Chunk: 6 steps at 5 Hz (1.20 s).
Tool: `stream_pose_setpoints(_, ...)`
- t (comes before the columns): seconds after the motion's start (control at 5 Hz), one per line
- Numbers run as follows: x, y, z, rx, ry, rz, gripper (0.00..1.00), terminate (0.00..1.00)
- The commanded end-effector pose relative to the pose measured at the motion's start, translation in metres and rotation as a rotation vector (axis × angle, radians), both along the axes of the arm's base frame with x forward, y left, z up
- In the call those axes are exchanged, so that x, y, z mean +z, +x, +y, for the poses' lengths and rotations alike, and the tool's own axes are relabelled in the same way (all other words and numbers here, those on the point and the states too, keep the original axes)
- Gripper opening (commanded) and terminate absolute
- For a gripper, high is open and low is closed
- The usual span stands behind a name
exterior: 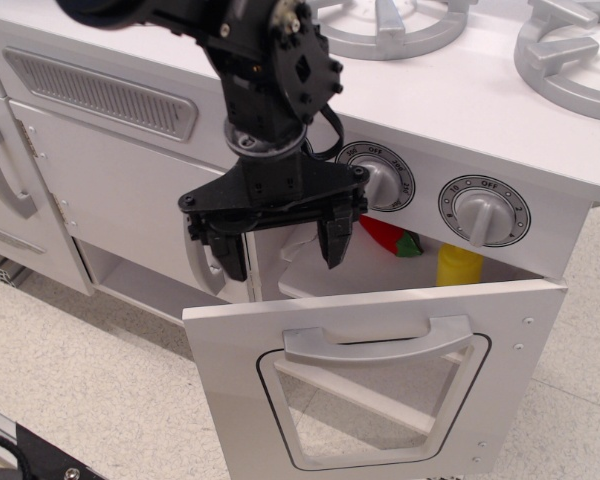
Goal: Open oven
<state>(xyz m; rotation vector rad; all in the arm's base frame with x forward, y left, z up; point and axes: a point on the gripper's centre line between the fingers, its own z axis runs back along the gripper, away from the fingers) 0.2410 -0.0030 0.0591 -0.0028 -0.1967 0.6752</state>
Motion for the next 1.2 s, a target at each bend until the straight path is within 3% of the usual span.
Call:
stream_pose_setpoints(0.0,-0.009,0.024,0.025,-0.013,0.033,-0.041,1.00,0.00)
stream_pose_setpoints(0.2,-0.040,0.025,0.030,-0.043,0.000,-0.003,1.00,0.00)
stream_pose_setpoints(0.4,-0.067,0.024,0.027,-0.058,-0.079,-0.024,1.00,0.00)
stream_pose_setpoints(0.6,-0.079,0.018,0.024,-0.071,-0.078,-0.033,1.00,0.00)
stream_pose_setpoints(0.8,-0.078,-0.004,0.006,-0.126,-0.111,-0.017,1.00,0.00)
stream_pose_setpoints(1.0,-0.085,-0.025,-0.015,-0.160,-0.148,0.039,1.00,0.00)
